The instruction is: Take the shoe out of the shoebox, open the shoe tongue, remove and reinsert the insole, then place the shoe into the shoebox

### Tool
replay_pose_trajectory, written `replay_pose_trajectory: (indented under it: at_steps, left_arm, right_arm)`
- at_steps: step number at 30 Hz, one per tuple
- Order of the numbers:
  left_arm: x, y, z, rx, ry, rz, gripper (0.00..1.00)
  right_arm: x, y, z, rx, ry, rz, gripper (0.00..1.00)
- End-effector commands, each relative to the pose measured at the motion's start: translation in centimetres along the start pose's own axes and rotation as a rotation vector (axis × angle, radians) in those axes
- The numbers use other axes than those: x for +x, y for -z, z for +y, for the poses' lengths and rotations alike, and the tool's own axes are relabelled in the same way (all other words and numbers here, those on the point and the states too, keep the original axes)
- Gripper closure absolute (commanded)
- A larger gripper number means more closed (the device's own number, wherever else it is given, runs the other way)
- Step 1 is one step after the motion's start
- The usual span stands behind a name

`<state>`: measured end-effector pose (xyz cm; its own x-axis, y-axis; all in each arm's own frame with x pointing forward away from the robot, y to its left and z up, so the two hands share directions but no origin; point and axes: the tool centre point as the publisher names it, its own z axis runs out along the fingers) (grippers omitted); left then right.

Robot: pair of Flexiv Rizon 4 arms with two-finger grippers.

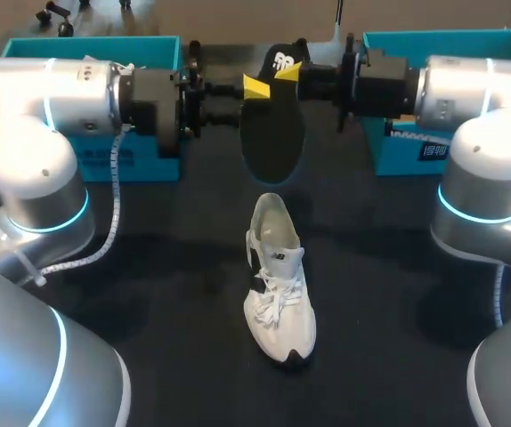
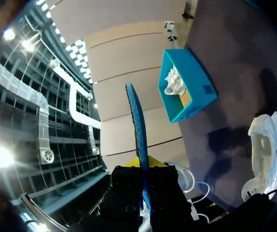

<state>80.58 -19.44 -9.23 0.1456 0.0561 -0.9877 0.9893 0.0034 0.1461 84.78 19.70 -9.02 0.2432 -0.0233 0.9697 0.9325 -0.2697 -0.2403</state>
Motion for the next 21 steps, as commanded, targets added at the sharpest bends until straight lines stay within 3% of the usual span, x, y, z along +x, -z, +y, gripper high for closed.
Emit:
replay_pose_trajectory:
  at_steps: [1,4,6,12,13,14,21]
  left_arm:
    - [0.1,-0.8,0.3,0.009,-0.002,-0.003,0.63]
    - [0.2,-0.8,0.3,0.014,-0.001,-0.002,0.77]
    - [0.2,-0.9,0.3,0.016,0.000,-0.001,1.00]
    - [0.4,-0.9,0.3,0.015,0.008,-0.004,1.00]
    - [0.4,-0.9,0.3,0.017,0.010,-0.006,1.00]
    - [0.4,-0.9,0.3,0.018,0.012,-0.009,1.00]
    - [0.7,-0.3,0.3,0.025,0.028,-0.021,1.00]
  right_arm:
    - [-0.1,-0.4,-0.1,-0.007,0.001,0.006,1.00]
    - [-0.1,-0.3,-0.2,-0.008,0.000,0.004,1.00]
    - [-0.1,-0.2,-0.2,-0.008,-0.001,0.002,1.00]
    - [-0.2,-0.2,-0.3,-0.011,0.002,0.019,0.98]
    - [-0.2,-0.2,-0.3,-0.013,0.006,0.021,0.45]
    - [-0.2,-0.2,-0.3,-0.033,0.027,0.023,0.00]
    - [-1.4,1.8,-0.9,-0.057,0.090,0.032,0.00]
